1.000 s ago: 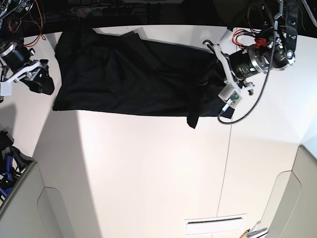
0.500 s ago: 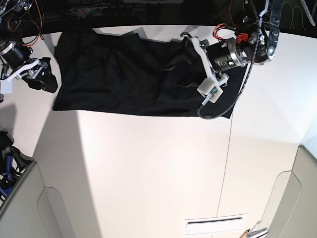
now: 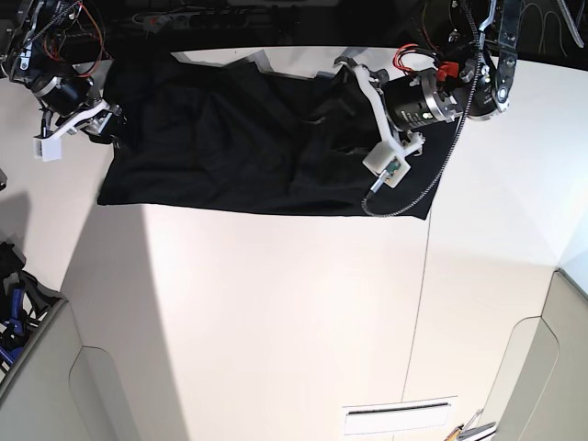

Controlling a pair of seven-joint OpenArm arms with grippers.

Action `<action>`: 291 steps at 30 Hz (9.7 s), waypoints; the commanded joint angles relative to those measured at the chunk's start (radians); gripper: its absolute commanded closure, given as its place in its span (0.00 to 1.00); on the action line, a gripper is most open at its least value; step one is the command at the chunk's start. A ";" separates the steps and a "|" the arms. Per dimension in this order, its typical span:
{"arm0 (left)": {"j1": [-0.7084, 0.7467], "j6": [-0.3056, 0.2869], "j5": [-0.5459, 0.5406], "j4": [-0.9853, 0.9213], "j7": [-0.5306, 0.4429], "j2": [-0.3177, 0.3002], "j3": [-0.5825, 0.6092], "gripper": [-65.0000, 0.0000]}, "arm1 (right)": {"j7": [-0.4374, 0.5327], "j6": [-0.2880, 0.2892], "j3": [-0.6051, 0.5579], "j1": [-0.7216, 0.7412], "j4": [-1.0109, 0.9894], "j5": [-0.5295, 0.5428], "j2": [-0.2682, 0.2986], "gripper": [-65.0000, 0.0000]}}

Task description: Fold the T-shirt properly

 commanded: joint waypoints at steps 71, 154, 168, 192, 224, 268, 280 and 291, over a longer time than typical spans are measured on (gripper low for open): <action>-0.006 0.019 0.033 -0.231 -0.077 0.191 -0.135 0.33 | -0.131 -0.016 -0.612 0.334 0.257 -0.260 -0.158 0.74; -0.110 -0.070 -0.072 -0.333 -0.019 0.207 -0.194 0.95 | 0.310 -0.026 -0.834 0.749 -0.537 -0.526 -0.080 1.00; -0.273 -0.070 0.069 -0.436 -0.027 0.158 -0.216 0.95 | 0.208 -0.027 -0.823 0.552 -0.270 -0.441 -0.019 1.00; -0.269 -0.037 0.007 -0.201 0.023 0.005 -0.243 0.95 | 0.161 -0.034 -0.604 0.358 -0.027 -0.362 -0.022 1.00; -0.466 0.015 0.176 -0.618 -0.071 0.091 -0.142 0.95 | 0.048 -0.011 -0.555 0.122 -0.060 -0.059 -0.108 1.00; 0.738 -0.019 0.082 -0.128 -0.063 -0.020 -0.545 0.95 | -0.033 -0.012 -0.567 -0.563 0.318 -0.094 0.375 1.00; 0.573 0.194 0.482 -0.809 -0.591 -0.077 -0.045 0.95 | 0.180 -0.013 -0.920 -0.396 -0.190 -0.100 0.512 1.00; 0.214 0.251 0.481 -1.252 -0.632 -0.076 0.397 0.95 | 0.206 -0.013 -1.297 -0.172 -0.581 -0.348 0.436 1.00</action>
